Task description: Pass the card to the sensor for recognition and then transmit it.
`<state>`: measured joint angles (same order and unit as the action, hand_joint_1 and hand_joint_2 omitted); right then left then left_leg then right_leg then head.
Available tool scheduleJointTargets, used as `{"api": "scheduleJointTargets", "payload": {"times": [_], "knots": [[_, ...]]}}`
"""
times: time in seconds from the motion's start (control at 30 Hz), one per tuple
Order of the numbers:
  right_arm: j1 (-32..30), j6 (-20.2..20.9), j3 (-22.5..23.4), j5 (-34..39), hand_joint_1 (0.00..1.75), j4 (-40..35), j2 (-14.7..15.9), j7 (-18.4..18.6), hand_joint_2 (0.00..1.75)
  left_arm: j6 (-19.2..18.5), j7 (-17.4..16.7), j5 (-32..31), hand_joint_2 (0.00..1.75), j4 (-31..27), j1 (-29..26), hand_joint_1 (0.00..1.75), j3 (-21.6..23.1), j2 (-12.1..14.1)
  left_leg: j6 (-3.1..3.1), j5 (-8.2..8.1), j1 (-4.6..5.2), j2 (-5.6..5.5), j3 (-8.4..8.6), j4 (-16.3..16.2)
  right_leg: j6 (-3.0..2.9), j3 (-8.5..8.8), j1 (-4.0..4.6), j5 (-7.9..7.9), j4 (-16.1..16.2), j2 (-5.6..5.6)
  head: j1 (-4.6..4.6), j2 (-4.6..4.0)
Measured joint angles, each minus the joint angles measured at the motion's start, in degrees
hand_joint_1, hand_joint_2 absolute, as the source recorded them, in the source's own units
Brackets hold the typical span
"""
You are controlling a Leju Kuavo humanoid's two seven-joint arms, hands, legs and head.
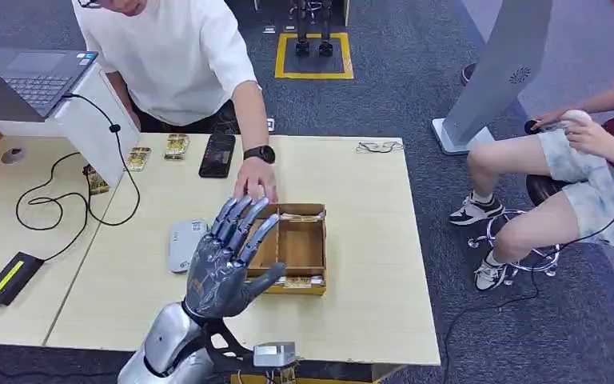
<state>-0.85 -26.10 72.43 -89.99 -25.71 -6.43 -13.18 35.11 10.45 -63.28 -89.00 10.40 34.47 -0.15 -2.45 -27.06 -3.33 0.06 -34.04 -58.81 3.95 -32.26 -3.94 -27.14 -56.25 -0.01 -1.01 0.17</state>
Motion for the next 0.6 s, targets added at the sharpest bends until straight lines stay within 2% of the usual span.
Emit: {"api": "scheduleJointTargets", "payload": {"times": [0.13, 0.33, 0.5, 0.6], "knots": [[0.2, 0.0, -0.5, 0.0, 0.00, 1.2, 0.6, 1.2, 1.75, -3.0, -0.2, 1.4, 1.75, 1.7, 1.0, 0.00, 0.9, 0.0, 0.00, 0.00, 0.00, 0.00, 0.00, 0.0, 0.00, 0.00, 0.00, 0.00, 0.0, 0.00, 0.00, 0.00], [0.5, -0.1, -1.4, 0.0, 0.00, 2.9, 1.4, 1.8, 1.75, -8.3, -3.0, 0.2, 1.75, 5.4, 2.3, 0.00, 1.3, 0.2, 0.00, -0.01, 0.00, 0.00, -0.01, 0.0, 0.00, -0.01, 0.00, -0.01, 0.0, 0.01, 0.00, 0.00], [0.7, -0.4, -2.3, 0.0, 0.00, 4.0, 2.0, 2.2, 1.75, -13.2, -6.8, -4.2, 1.75, 10.0, 3.0, 0.00, 1.3, 0.5, 0.00, -0.01, 0.00, 0.03, 0.00, 0.0, 0.00, -0.01, 0.00, 0.00, 0.0, 0.05, -0.02, 0.00], [0.9, -0.7, -2.8, 0.0, 0.00, 4.5, 2.4, 2.4, 1.75, -14.0, -9.0, -8.3, 1.75, 13.8, 3.4, 0.00, 1.3, 0.9, 0.00, 0.00, 0.00, 0.02, 0.00, 0.0, 0.00, 0.00, 0.00, 0.00, 0.0, 0.03, 0.02, 0.00]]}}
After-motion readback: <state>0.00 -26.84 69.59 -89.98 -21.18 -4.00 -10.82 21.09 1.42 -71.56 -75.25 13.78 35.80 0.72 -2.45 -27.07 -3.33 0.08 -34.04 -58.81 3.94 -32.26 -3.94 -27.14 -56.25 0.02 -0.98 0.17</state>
